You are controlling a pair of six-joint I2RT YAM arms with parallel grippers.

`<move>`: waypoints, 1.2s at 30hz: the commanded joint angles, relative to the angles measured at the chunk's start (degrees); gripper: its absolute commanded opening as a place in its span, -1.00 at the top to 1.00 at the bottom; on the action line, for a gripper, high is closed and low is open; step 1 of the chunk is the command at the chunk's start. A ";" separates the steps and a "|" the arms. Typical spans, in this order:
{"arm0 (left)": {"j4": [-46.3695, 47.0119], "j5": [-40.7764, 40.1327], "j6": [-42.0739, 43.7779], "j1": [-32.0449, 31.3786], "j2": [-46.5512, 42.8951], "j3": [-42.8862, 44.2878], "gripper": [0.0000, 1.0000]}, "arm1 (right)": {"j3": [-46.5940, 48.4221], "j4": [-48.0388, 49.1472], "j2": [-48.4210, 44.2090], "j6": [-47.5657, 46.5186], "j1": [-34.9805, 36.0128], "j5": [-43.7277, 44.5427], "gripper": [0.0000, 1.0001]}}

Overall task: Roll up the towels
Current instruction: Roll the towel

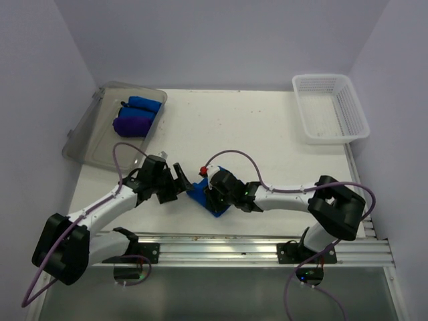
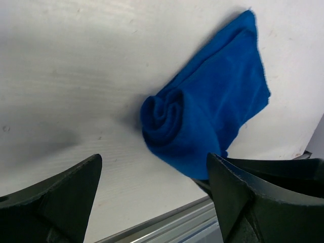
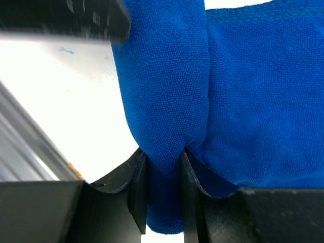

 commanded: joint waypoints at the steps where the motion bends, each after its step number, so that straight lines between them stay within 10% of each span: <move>1: 4.92 3.17 -3.17 0.18 -1.31 -3.18 -0.76 | -2.16 -0.01 0.32 5.88 -2.24 -11.72 0.72; 26: 22.86 1.15 -11.96 -9.57 13.00 -5.65 -0.46 | -9.29 23.10 8.84 26.98 -16.76 -44.60 0.65; 29: 21.29 0.97 -11.52 -9.57 14.15 -4.24 -0.08 | -8.85 21.00 8.49 26.98 -16.85 -44.70 0.53; 36: 10.65 0.97 -9.41 -9.57 14.51 1.47 0.00 | -3.32 -6.92 -6.43 13.47 -14.83 -23.76 -0.23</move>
